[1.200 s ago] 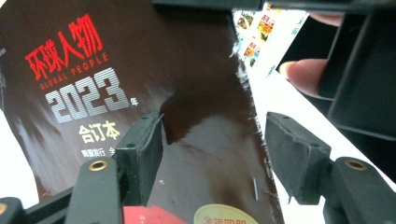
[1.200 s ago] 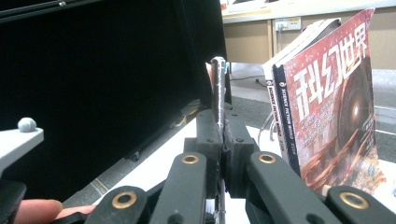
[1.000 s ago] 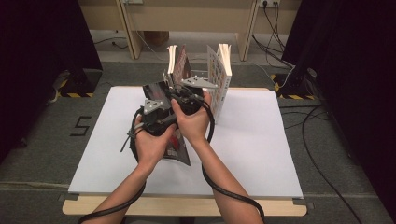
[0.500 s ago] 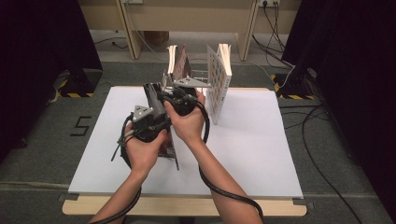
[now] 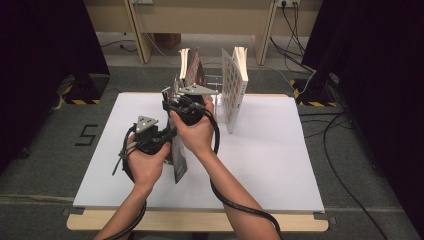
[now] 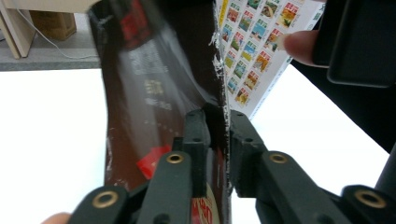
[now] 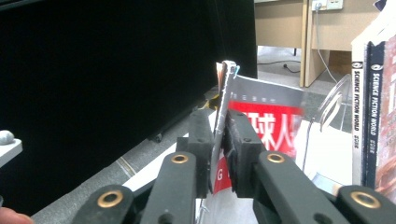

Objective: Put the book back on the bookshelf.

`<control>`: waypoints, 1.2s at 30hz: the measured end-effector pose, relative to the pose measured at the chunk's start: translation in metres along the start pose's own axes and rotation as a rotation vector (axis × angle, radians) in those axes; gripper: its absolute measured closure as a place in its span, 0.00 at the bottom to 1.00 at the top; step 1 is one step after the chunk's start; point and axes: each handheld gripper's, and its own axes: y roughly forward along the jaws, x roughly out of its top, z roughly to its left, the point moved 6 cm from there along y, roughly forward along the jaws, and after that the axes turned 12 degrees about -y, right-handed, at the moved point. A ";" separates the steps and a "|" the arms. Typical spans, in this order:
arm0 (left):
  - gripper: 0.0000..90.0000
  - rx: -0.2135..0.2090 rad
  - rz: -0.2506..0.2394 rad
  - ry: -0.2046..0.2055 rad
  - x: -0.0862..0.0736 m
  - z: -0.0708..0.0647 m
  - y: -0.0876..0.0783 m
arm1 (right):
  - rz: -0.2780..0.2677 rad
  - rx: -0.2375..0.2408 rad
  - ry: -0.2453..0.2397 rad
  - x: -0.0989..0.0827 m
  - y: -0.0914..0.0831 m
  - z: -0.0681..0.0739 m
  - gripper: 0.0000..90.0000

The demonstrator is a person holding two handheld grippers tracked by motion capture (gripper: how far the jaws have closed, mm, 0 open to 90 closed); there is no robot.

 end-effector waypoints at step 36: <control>0.97 -0.069 -0.014 -0.016 0.036 0.055 -0.008 | 0.142 -0.143 0.140 -0.136 -0.120 -0.095 0.70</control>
